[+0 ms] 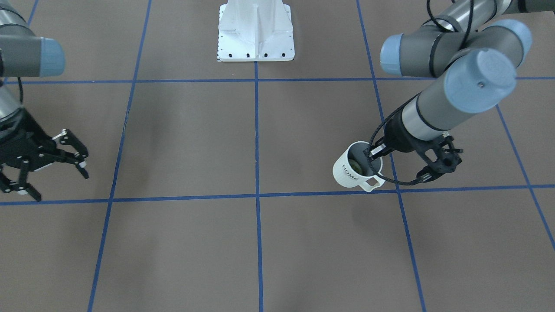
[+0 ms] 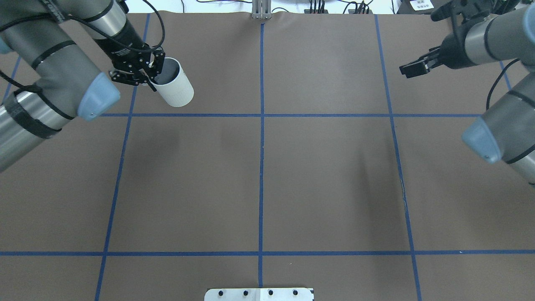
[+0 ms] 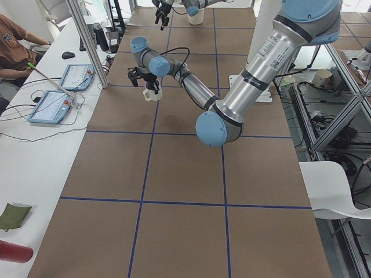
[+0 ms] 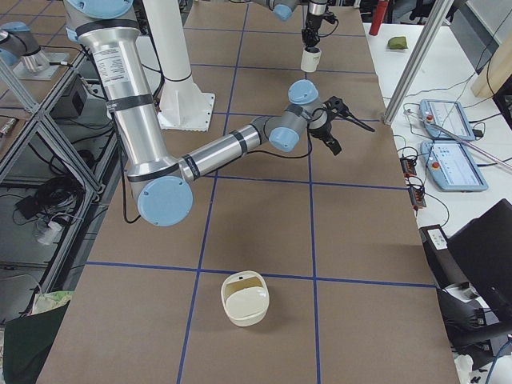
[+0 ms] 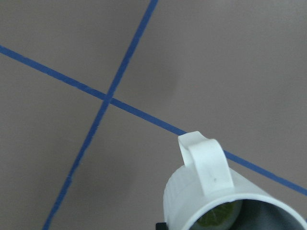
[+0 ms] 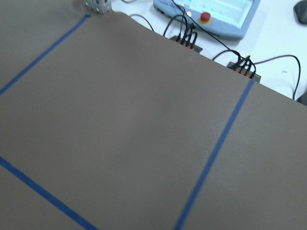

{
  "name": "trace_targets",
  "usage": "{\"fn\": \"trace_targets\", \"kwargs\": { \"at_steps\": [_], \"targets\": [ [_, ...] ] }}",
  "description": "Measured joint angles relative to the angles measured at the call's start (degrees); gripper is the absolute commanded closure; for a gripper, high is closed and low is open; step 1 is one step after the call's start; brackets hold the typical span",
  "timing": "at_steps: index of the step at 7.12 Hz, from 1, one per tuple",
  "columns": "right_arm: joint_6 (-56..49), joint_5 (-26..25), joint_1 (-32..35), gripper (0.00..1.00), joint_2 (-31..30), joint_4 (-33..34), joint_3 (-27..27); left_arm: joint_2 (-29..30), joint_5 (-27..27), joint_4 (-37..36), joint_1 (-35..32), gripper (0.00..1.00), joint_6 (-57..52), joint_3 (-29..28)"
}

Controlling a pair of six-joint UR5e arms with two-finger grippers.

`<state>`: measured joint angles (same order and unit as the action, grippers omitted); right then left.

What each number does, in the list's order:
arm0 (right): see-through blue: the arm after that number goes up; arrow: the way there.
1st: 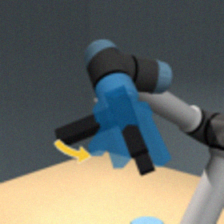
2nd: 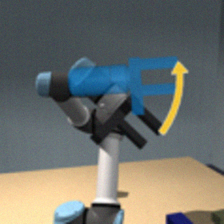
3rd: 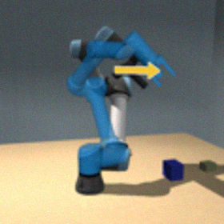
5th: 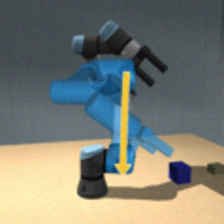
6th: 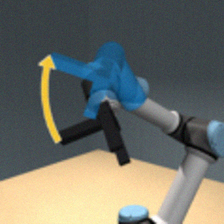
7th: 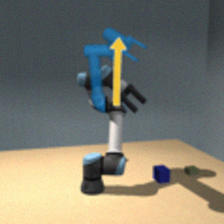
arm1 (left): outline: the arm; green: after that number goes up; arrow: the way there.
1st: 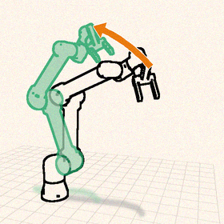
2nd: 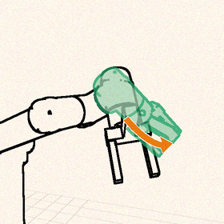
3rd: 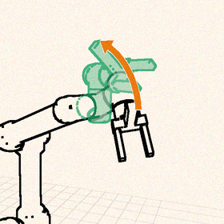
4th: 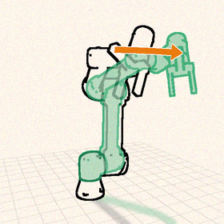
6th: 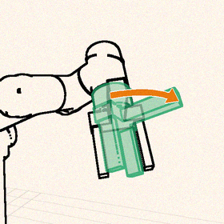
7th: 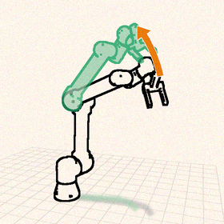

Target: Left arm hands cup to right arm to dump lemon

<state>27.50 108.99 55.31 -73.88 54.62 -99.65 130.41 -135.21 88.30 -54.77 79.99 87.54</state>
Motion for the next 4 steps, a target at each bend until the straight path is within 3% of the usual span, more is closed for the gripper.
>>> {"fn": "trace_targets", "kwargs": {
  "at_steps": [2, 3, 4],
  "targets": [
    [6.04, -17.37, -12.05, 0.01, 0.69, -9.06, -0.22, 8.74, 0.18, 3.77, 2.69, 1.00, 9.28, -9.30],
    [6.94, -24.16, -16.80, 0.01, 0.84, -11.29, -0.57, 10.84, 0.18, 4.15, 3.37, 1.00, 11.20, -11.12],
    [7.54, -27.79, -20.12, 0.00, 0.87, -13.56, -0.87, 11.91, 0.15, 4.38, 3.69, 1.00, 12.27, -12.05]
  ]
}}
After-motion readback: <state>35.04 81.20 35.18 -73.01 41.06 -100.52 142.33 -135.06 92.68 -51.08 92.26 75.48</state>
